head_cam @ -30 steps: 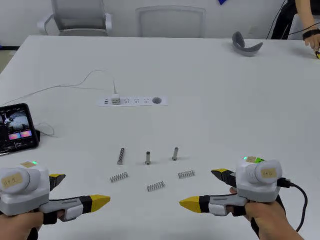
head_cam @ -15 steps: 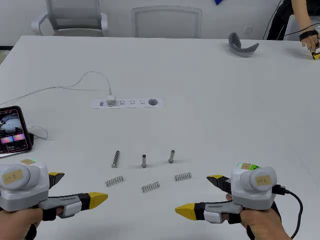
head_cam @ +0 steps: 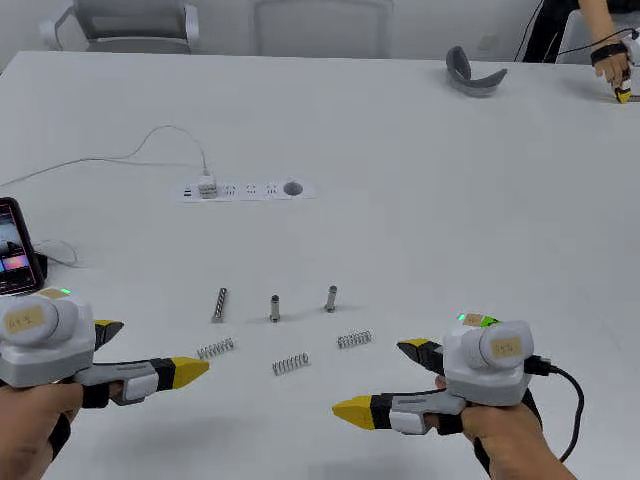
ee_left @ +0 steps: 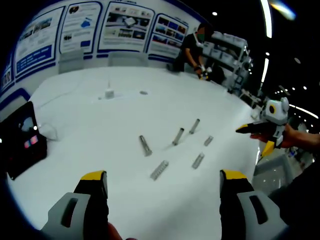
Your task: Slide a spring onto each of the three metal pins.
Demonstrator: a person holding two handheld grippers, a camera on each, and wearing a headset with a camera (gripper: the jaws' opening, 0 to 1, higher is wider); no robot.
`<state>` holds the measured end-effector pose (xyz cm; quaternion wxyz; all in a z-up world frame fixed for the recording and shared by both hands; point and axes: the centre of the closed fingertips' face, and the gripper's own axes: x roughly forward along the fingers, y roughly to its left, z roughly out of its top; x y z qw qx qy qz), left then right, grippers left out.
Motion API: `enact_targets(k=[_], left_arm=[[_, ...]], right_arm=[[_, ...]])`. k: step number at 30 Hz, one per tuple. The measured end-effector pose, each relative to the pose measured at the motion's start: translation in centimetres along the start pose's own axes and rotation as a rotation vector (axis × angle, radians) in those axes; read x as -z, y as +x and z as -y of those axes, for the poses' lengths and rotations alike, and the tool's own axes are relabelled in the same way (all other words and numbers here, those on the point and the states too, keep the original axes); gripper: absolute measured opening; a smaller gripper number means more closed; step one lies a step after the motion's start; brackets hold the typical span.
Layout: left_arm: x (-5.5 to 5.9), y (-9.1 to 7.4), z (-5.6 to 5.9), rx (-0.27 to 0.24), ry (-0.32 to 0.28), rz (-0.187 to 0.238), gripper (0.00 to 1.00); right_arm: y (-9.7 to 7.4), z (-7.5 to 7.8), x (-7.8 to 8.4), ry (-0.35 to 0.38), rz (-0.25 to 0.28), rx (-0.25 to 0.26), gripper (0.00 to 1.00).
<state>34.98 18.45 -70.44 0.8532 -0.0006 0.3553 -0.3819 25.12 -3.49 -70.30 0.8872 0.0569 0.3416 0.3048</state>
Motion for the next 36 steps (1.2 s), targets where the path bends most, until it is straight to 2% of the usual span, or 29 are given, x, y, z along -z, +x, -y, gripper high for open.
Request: enact_targets(k=[7, 21, 36], left_arm=[[-0.5, 0.7, 0.4, 0.011, -0.005, -0.006, 0.93], [-2.0, 2.3, -0.6, 0.012, -0.019, -0.006, 0.88], [-2.9, 4.5, -1.9, 0.006, -0.007, -0.012, 0.82]], right_arm=[[0.1, -0.2, 0.2, 0.005, -0.009, -0.005, 0.93], [-0.1, -0.6, 0.5, 0.017, -0.019, -0.006, 0.93], [-0.2, -0.7, 0.8, 0.027, -0.034, -0.009, 0.93]])
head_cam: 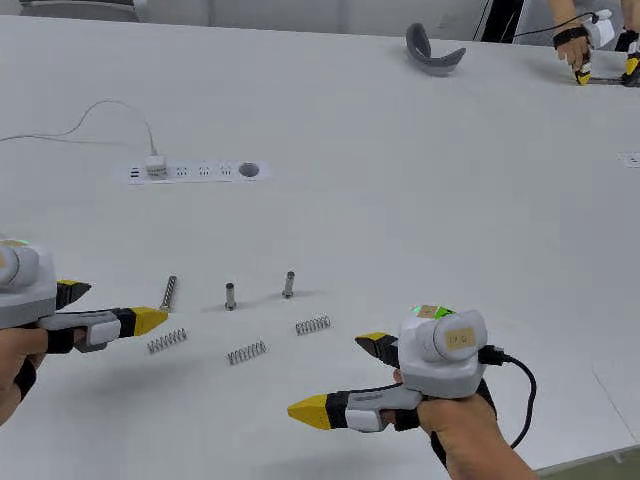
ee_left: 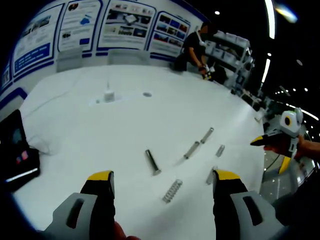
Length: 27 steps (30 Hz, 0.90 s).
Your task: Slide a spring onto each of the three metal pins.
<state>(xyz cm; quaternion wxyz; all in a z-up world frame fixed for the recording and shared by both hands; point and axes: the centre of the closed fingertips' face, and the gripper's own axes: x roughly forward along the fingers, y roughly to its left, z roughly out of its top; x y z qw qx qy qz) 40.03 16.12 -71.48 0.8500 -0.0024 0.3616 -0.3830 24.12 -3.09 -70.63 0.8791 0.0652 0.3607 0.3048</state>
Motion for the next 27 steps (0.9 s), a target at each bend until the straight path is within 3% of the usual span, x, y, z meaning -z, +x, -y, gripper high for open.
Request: enact_targets(k=[14, 27], left_arm=[[-0.5, 2.6, -1.3, -0.011, -0.042, 0.004, 0.71], [-0.1, 5.7, -2.5, -0.037, -0.066, -0.010, 0.51]], right_arm=[[0.5, -0.3, -0.1, 0.009, -0.007, -0.010, 0.93], [0.6, -0.2, 0.5, 0.023, -0.021, -0.017, 0.92]])
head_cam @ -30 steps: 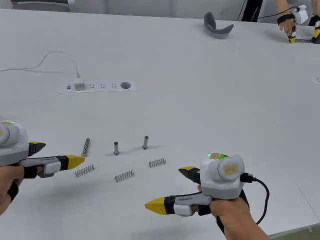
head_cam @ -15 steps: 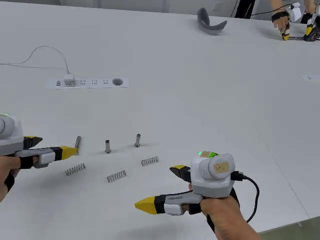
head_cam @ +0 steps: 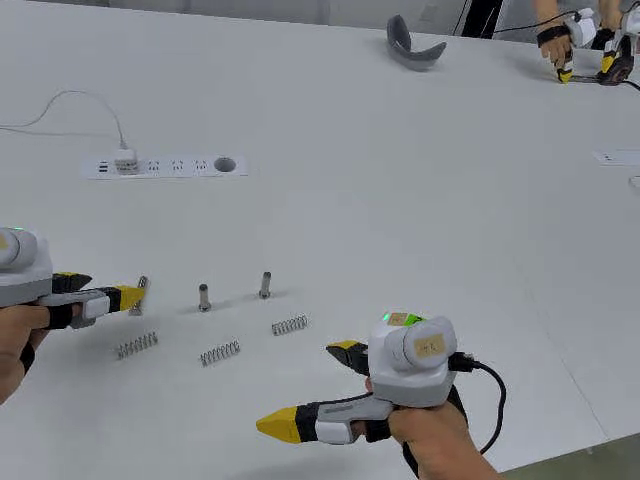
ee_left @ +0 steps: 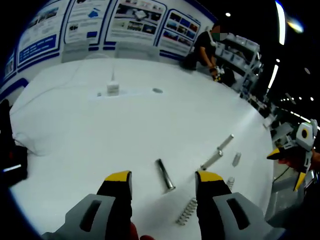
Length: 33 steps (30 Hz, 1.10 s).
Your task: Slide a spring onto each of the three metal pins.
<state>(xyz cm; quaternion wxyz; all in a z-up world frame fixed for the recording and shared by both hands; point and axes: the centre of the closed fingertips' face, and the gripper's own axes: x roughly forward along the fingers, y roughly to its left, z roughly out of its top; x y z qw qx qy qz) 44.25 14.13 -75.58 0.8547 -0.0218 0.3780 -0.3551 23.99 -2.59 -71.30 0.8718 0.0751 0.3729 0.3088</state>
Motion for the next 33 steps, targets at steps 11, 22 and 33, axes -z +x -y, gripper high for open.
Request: enact_targets(k=[11, 22, 33], left_arm=[[0.6, 2.4, 0.0, -0.032, 0.029, -0.023, 0.37], [1.1, 4.0, -0.7, -0.091, 0.037, -0.038, 0.21], [0.8, 4.9, -0.5, -0.119, 0.078, -0.031, 0.12]], right_arm=[[0.0, 0.6, -0.3, 0.007, 0.001, 0.005, 0.93], [0.0, 0.6, 0.2, 0.019, -0.006, 0.004, 0.92], [0.2, 0.4, 0.4, 0.023, -0.010, -0.004, 0.92]])
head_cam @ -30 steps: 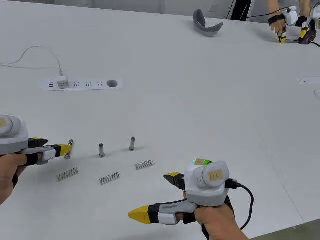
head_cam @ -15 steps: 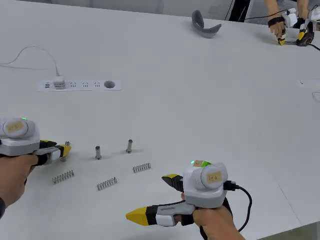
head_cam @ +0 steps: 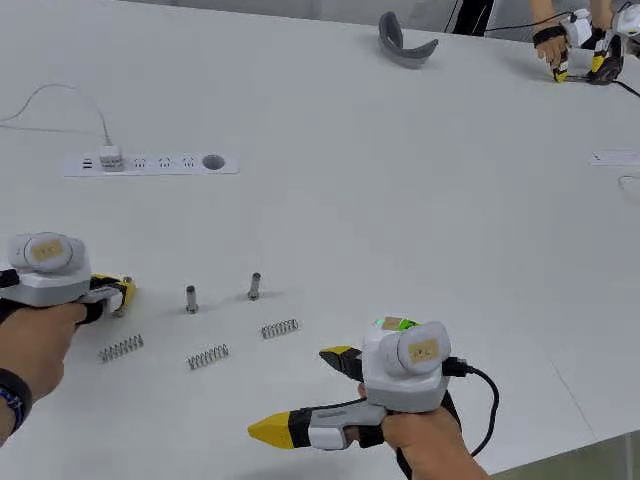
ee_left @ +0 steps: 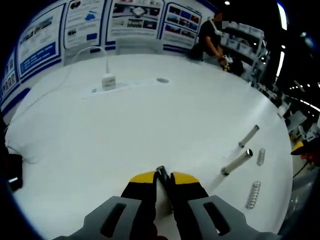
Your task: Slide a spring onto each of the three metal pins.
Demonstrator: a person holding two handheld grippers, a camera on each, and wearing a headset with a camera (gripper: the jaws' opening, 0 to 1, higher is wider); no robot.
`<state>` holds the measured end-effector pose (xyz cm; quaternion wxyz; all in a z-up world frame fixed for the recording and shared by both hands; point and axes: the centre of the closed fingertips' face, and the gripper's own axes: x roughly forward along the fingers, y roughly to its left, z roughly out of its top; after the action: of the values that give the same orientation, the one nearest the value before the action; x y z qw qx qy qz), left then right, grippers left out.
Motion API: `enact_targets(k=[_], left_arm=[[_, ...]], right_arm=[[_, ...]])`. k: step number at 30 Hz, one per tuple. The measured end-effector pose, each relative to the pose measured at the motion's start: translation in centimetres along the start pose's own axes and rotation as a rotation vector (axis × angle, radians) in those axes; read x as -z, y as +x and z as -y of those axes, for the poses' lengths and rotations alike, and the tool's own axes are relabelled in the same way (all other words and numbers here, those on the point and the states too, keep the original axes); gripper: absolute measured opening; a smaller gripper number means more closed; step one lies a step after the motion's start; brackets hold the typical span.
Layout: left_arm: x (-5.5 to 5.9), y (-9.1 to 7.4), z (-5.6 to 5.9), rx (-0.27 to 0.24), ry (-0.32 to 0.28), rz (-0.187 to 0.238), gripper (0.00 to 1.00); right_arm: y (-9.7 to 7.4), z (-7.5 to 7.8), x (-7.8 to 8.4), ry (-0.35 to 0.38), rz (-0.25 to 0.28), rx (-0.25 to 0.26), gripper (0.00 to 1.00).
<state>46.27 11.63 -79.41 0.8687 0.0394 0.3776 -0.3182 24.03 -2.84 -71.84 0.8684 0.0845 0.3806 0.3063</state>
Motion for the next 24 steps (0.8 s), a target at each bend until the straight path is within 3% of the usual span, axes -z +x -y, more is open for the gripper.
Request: enact_targets(k=[3, 7, 13, 16, 22, 24], left_arm=[[0.0, 0.0, 0.0, -0.007, 0.026, -0.015, 0.10], [0.4, -0.2, 0.2, 0.004, 0.188, -0.074, 0.09], [0.9, -0.6, 0.6, 0.049, 0.316, -0.125, 0.09], [1.0, -0.5, 0.9, 0.074, 0.417, -0.152, 0.09], [0.9, -0.1, 1.1, 0.093, 0.455, -0.175, 0.10], [1.0, 0.0, 1.0, 0.095, 0.500, -0.195, 0.11]], right_arm=[[0.1, 0.0, 0.1, 0.000, -0.001, -0.002, 0.92], [0.2, -0.2, 0.0, 0.000, 0.002, -0.005, 0.92], [0.2, -0.1, 0.1, -0.001, -0.001, -0.003, 0.92], [0.1, 0.0, 0.2, 0.005, 0.000, -0.001, 0.92], [0.2, -0.1, 0.1, 0.004, 0.002, 0.000, 0.91], [0.2, -0.1, 0.0, 0.005, 0.005, 0.001, 0.91]])
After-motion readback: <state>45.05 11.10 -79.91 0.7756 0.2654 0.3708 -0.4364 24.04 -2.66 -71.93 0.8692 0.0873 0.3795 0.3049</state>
